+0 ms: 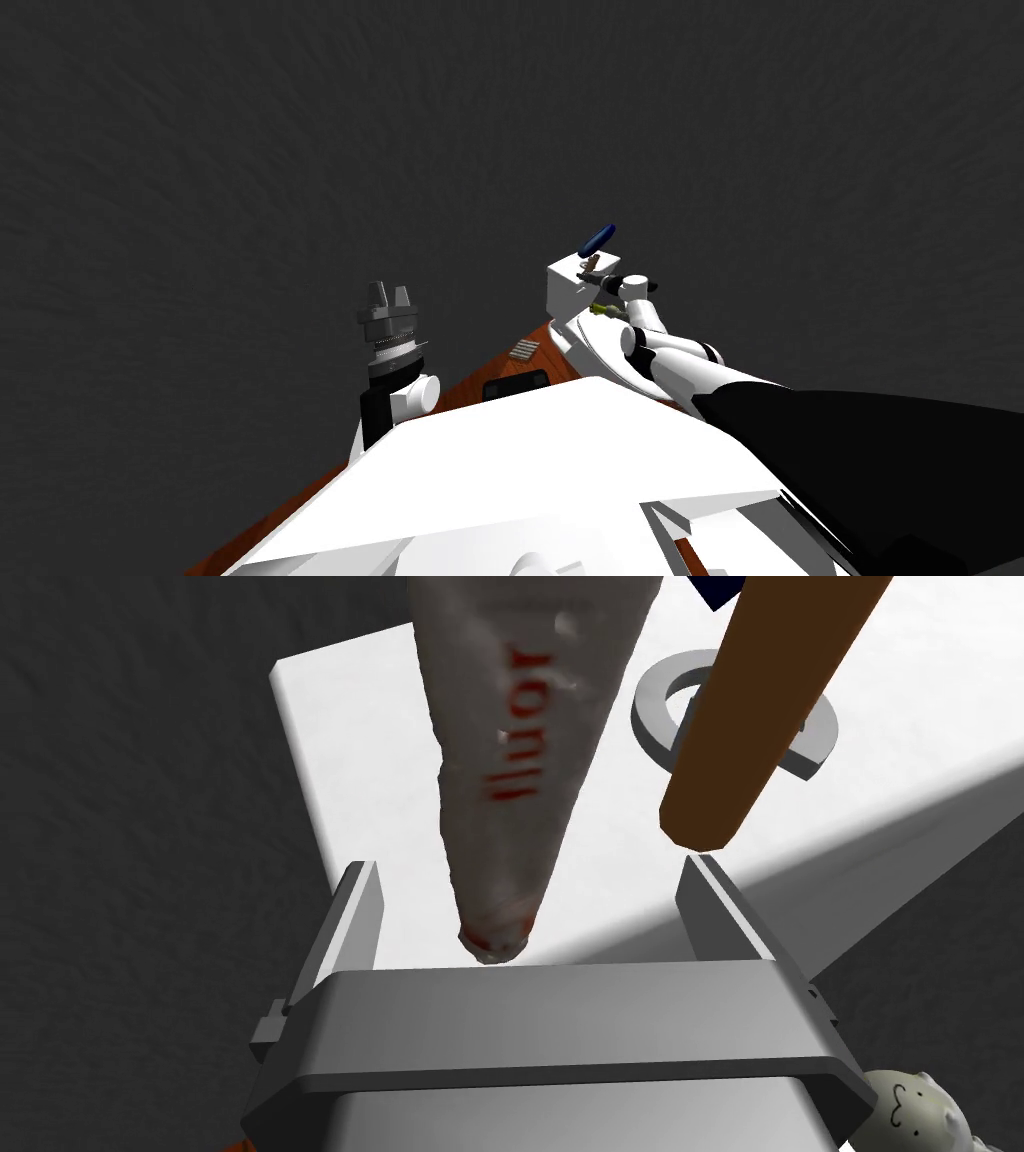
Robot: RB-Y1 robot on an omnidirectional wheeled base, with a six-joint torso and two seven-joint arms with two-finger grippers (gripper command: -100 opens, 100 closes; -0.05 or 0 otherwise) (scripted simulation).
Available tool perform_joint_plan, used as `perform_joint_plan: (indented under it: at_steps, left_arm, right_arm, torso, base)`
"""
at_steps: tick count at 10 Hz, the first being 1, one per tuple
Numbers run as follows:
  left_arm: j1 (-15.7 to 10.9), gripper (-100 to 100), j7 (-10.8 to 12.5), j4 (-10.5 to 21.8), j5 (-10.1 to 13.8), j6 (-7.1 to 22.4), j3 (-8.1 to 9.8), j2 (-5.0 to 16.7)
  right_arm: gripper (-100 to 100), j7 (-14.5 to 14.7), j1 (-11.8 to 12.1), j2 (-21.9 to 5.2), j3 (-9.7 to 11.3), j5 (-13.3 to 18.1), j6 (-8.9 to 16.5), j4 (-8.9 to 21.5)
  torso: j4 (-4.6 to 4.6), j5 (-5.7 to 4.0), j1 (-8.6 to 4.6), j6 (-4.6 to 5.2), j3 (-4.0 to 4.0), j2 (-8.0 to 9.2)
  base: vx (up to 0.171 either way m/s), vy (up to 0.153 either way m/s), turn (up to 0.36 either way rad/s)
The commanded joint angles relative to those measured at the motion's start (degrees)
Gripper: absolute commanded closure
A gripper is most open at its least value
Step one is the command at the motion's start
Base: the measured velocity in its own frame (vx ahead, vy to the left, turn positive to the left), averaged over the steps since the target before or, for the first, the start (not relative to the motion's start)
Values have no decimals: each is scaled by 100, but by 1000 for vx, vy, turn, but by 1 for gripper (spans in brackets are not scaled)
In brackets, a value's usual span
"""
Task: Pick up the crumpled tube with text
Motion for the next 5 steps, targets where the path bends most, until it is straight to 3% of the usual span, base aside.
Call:
perform_joint_plan:
  at_steps: [1,2,3,4,5]
  left_arm:
    - [0,0,0,0,0,0,0,0]
    - [1,0,0,0,0,0,1,0]
    - [-1,0,0,0,0,0,0,0]
    - [0,0,0,0,0,0,0,0]
    - [1,0,0,0,0,0,1,1]
  right_arm:
    - [-100,286,-40,-161,-176,-210,-32,286]
    - [-100,523,16,-454,-425,-477,6,604]
    - [-100,642,16,-560,-551,-540,6,704]
    - [-100,642,16,-560,-551,-540,6,704]
    - [-100,950,73,-864,-830,-860,44,1044]
  torso:
    - [0,0,0,0,0,0]
    - [-2,-6,-19,4,-2,-3]
    - [-1,-5,-9,-7,-1,0]
    - [-1,-4,-10,-1,0,1]
    - [-1,-7,-22,5,-1,-2]
  base:
    - [-18,33,13]
    - [-38,69,388]
    - [-43,65,309]
    - [-15,26,13]
    - [-11,72,319]
